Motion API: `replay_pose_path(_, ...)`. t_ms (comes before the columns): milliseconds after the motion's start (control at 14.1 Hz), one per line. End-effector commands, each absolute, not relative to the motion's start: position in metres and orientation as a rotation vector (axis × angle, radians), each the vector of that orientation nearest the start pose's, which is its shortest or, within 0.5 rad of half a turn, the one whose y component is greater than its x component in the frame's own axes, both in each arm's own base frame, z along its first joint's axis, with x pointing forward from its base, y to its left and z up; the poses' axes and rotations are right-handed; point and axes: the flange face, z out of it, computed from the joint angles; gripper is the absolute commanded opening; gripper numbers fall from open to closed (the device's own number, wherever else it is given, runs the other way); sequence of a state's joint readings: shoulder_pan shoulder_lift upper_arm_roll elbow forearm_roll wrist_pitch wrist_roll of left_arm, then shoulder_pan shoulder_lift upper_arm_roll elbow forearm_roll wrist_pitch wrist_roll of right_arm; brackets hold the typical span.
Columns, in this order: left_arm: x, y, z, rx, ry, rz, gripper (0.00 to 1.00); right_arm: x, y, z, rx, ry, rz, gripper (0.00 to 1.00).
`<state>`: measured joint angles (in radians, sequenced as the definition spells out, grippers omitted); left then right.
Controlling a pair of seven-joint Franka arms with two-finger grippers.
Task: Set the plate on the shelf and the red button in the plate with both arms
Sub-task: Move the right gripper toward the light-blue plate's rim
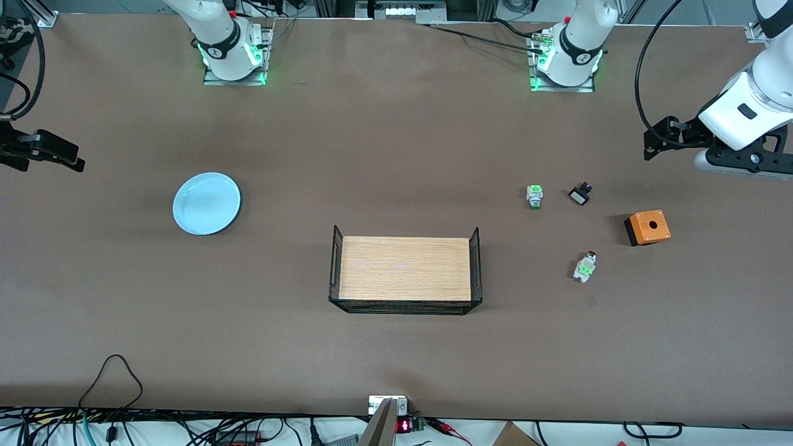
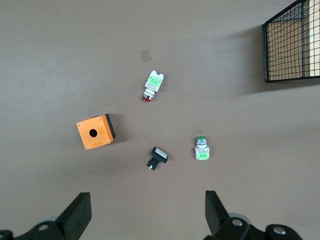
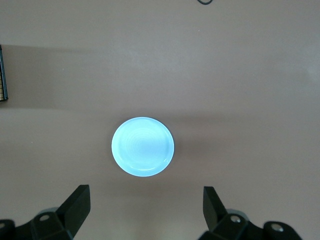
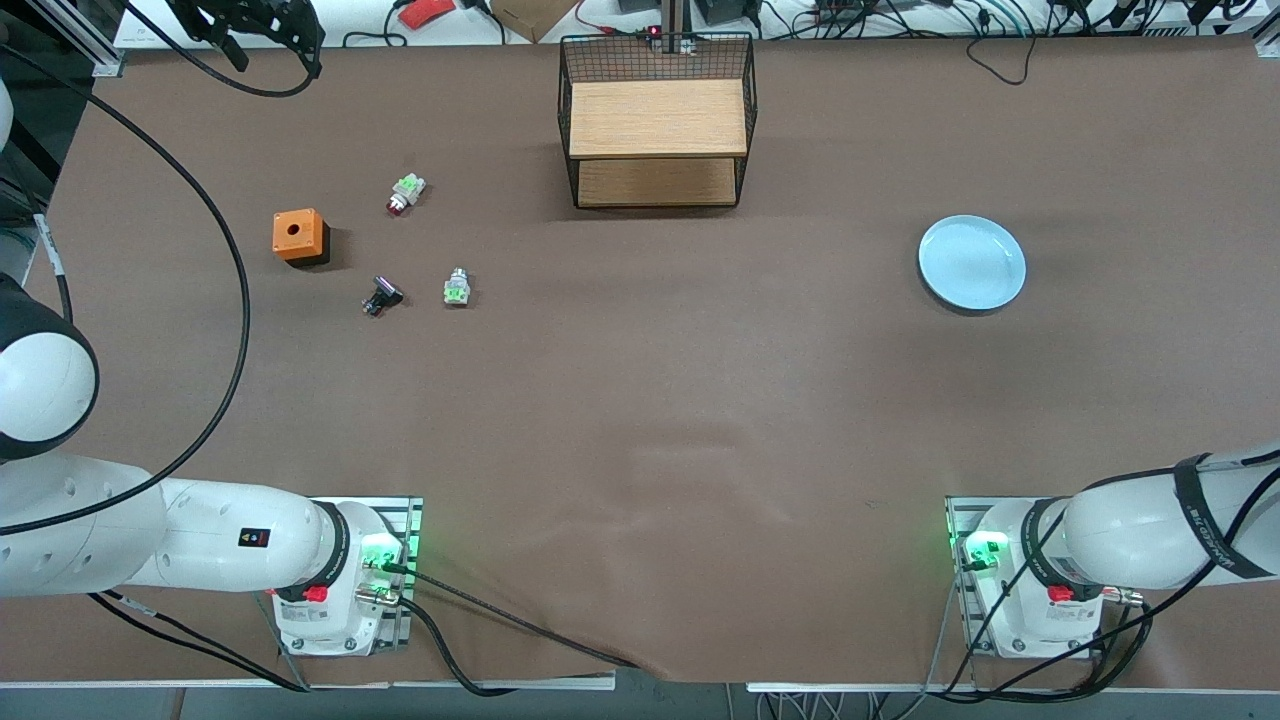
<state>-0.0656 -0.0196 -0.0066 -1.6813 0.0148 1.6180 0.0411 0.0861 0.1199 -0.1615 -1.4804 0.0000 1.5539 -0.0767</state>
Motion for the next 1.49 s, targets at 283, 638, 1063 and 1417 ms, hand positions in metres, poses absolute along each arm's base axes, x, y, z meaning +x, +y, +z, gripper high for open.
replay_pose_path(283,0.551,-0.038,0.592,-3.126,0.181,0.079,1.00,0.612,-0.018,0.557,-3.182,-0.078,0.091,1.00)
replay_pose_path(638,0.551,-0.036,0.592,-3.126,0.178,0.079,1.00,0.636,-0.019,0.504,-3.201,-0.050,0.148,1.00)
replay_pose_path(1063,0.551,-0.036,0.592,-3.126,0.176,0.079,1.00,0.630,-0.052,0.408,-3.203,0.010,0.062,1.00)
replay_pose_path(1417,0.550,-0.036,0.591,-3.127,0.178,0.098,1.00,0.594,-0.073,0.330,-3.201,0.063,-0.008,1.00)
